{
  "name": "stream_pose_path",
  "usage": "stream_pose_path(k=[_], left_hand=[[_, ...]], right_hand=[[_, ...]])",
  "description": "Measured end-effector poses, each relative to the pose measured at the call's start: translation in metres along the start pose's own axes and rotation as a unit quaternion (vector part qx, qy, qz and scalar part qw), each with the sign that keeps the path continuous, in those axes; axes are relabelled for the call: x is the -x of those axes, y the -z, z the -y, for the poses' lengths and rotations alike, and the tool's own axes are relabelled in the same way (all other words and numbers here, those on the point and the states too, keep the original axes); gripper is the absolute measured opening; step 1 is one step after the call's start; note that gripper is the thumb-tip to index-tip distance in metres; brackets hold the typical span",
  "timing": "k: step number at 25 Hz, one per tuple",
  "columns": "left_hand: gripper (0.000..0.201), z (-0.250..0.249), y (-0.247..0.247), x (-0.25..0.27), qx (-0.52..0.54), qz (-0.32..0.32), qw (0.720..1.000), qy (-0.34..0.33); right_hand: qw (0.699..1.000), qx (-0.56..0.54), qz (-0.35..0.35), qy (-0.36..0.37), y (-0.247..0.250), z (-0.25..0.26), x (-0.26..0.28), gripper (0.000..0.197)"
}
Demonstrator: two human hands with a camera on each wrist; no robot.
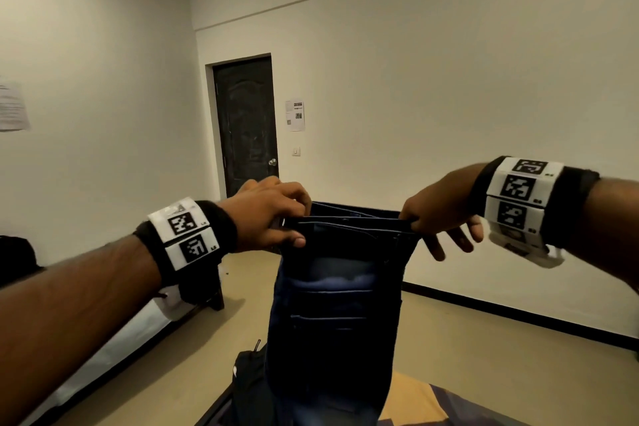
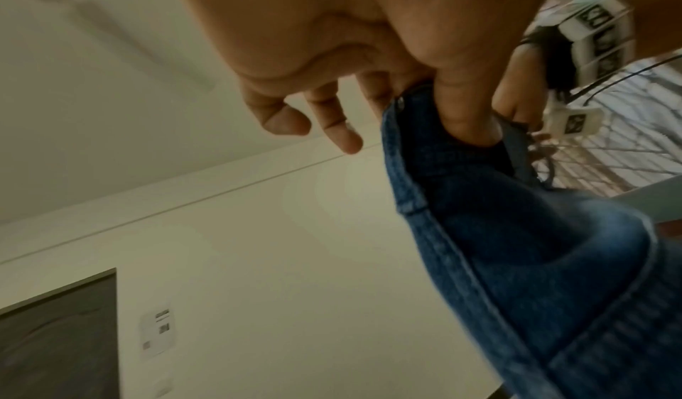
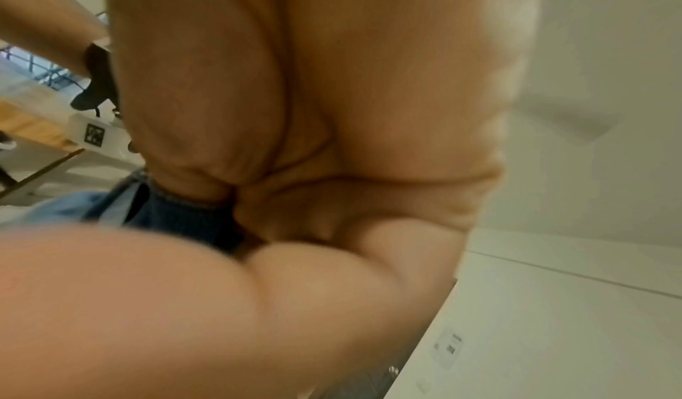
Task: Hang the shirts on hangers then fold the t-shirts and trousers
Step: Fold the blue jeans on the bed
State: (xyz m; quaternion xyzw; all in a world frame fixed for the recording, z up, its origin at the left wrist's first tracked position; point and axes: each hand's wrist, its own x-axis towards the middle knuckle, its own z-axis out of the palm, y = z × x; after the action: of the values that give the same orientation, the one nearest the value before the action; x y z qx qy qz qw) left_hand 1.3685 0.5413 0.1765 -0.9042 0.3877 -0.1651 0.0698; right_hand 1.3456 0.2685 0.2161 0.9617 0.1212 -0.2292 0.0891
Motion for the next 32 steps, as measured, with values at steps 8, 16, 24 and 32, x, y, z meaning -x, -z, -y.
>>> stream_pose_path(k=[8, 16, 24, 32], left_hand=[[0.059, 0.019, -0.016, -0.008, 0.168, -0.178, 0.966, -0.079], [0.044, 0.021, 0.057, -0.067, 0.326, -0.234, 0.913, 0.07], [0.019, -0.008, 0.099, -0.1, 0.365, -0.426, 0.826, 0.059], [0.027, -0.028, 0.083, -0.111, 0.441, -0.341, 0.829, -0.052]], right_hand=[[0.981, -0.066, -0.179, 0.031, 0.001, -0.018, 0.006, 0.026], [0.95, -0.094, -0.296, 0.041, 0.071, -0.042, 0.057, 0.02], [0.862, -0.267, -0.415, 0.119, 0.05, -0.055, 0.084, 0.021], [0.824, -0.269, -0.489, 0.099, 0.023, -0.079, 0.107, 0.02]])
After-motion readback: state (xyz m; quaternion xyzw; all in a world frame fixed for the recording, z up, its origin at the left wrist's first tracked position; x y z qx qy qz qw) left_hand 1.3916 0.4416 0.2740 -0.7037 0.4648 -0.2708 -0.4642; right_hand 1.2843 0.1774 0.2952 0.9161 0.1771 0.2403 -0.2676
